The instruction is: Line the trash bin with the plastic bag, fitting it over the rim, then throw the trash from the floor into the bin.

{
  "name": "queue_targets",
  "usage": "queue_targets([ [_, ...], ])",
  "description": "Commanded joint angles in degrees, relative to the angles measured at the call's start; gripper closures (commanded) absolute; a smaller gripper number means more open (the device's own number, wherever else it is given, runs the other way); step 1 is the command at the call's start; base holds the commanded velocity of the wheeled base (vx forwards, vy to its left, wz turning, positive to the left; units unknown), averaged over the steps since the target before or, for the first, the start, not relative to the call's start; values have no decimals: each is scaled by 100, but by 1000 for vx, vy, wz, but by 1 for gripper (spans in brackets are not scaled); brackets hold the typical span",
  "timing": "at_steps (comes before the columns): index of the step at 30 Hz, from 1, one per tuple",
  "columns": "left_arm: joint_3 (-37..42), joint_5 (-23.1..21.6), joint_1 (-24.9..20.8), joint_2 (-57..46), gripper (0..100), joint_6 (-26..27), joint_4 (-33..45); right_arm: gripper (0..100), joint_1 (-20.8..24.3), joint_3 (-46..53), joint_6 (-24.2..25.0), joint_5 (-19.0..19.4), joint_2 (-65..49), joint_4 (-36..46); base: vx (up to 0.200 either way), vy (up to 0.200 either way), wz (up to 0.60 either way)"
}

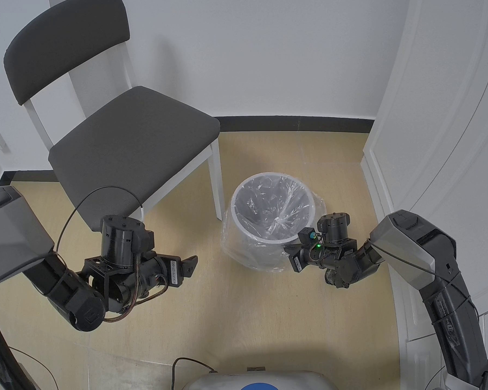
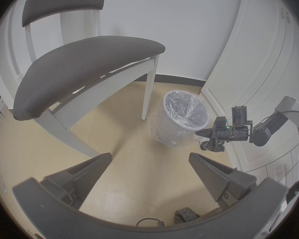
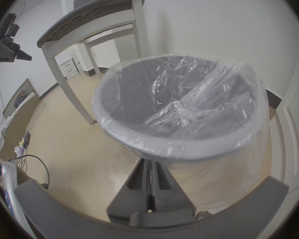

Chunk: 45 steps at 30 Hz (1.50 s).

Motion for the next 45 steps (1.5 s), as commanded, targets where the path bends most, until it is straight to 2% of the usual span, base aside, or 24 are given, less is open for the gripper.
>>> queue_targets([
  [1,3,3,6,42,0,-8,-13,100,-27,-154,2,6,168,-2,0,0,0],
  [13,3,3,6,77,0,-8,-13,100,-89,-251,-7,6,300,-82,0,0,0],
  [22,12,3,6,6,0,-8,-13,100,-10,575,-236,59,-359,-90,0,0,0],
  [23,21,3,6,-11,0,-8,-13,0,25,672,-245,59,-438,-99,0,0,0],
  [37,64,3,-3,-301,0,-8,-13,0,342,2421,-253,76,-1871,-591,0,0,0],
  [45,82,-5,-3,-468,0,-8,-4,0,553,2140,-385,41,-2099,-556,0,0,0],
])
